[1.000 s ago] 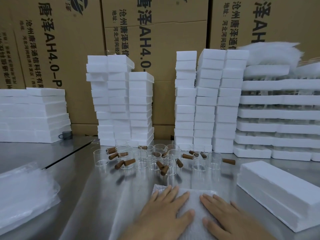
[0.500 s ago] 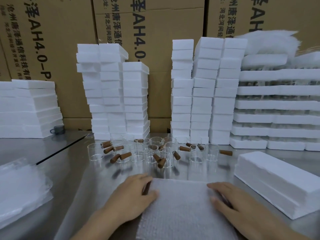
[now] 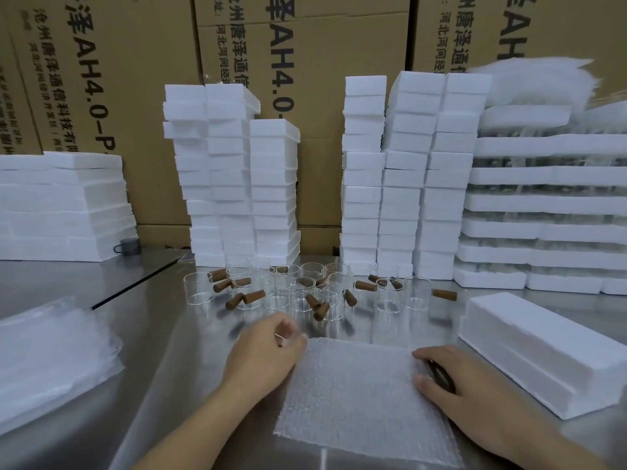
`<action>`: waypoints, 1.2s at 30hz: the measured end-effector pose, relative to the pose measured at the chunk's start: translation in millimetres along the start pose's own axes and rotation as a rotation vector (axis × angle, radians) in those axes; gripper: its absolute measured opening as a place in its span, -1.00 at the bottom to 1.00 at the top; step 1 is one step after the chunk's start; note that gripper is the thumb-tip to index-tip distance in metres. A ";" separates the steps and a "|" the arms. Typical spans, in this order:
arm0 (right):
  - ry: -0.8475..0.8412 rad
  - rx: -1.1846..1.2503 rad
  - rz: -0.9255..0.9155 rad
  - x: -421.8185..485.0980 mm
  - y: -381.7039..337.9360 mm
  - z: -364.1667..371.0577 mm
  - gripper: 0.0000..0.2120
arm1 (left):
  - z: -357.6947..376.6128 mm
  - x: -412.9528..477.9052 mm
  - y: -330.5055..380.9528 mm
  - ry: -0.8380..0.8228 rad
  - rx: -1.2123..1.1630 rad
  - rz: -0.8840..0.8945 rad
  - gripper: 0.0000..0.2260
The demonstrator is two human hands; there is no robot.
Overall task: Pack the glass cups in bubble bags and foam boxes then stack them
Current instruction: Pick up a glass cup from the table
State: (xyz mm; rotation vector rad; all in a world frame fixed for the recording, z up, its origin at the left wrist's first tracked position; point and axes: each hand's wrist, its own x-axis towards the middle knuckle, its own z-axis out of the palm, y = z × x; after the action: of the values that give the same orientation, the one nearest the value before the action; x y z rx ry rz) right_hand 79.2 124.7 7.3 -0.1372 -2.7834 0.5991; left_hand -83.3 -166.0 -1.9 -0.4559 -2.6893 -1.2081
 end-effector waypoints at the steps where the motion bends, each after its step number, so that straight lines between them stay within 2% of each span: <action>1: 0.001 0.004 -0.005 -0.1 -0.5 0.7 -0.61 | -1.2 3.3 3.0 0.005 -0.055 -0.052 -0.91; 5: 0.012 0.004 -0.016 1.8 1.5 0.0 -0.61 | 6.9 34.8 18.9 -0.022 -0.180 -0.223 -0.72; 7: 0.016 0.004 -0.023 2.3 3.3 -0.4 -0.62 | 11.2 52.0 29.1 -0.032 -0.275 -0.307 -0.70; 11: 0.016 -0.002 -0.047 3.6 7.7 1.3 -0.64 | 18.6 75.9 44.1 -0.067 -0.269 -0.404 -0.58; 12: 0.015 -0.001 -0.049 3.8 8.6 2.0 -0.64 | 21.1 78.5 47.0 -0.096 -0.277 -0.419 -0.57; 14: 0.011 -0.004 -0.053 3.8 9.1 3.4 -0.64 | 23.8 80.3 52.0 -0.154 -0.318 -0.433 -0.68; 17: 0.011 -0.018 -0.057 4.3 8.4 3.5 -0.65 | 25.8 76.0 55.4 -0.199 -0.309 -0.421 -0.79; 25: 0.000 -0.004 -0.065 2.6 5.4 -1.2 -0.63 | 17.8 53.0 73.0 -0.084 -0.545 -0.447 -0.79; 29: 0.006 -0.005 -0.070 0.2 1.5 -4.7 -0.64 | 19.5 20.3 89.7 -0.044 -0.649 -0.372 -0.70; 33: 0.055 -0.012 -0.073 -0.7 -5.6 -2.5 -0.67 | 24.9 -16.4 104.6 -0.168 -0.732 -0.257 -0.75; 36: 0.115 0.028 -0.111 -0.6 -16.9 -0.5 -0.72 | 31.2 -27.6 114.4 -0.165 -0.831 -0.181 -0.76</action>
State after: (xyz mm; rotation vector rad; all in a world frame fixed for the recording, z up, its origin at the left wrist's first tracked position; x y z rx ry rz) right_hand 79.4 109.5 14.6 -0.0110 -2.6502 0.5828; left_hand -19.3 -76.5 50.4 -0.4137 -2.2551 -2.4232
